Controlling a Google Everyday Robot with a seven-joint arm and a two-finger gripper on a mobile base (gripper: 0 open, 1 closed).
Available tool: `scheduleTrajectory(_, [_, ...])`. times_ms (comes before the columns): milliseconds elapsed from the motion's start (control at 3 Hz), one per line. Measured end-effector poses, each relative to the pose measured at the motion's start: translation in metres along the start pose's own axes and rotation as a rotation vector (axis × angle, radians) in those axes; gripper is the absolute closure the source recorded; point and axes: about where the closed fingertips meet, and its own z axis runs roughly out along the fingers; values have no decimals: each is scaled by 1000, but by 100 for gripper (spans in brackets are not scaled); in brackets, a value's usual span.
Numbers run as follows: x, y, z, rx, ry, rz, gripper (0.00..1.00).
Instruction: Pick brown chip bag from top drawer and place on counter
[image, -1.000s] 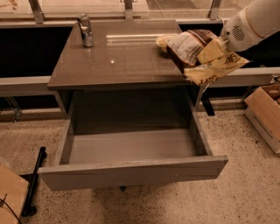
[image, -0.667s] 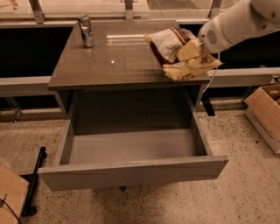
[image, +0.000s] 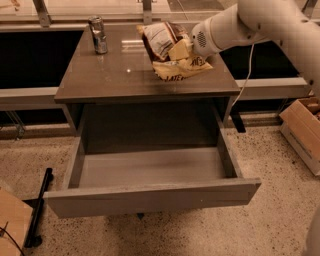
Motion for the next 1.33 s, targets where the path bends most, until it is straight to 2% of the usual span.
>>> scheduleTrajectory(333, [1, 0, 1, -1, 4, -1, 82])
scheduleTrajectory(1333, [3, 5, 10, -14, 11, -2, 12])
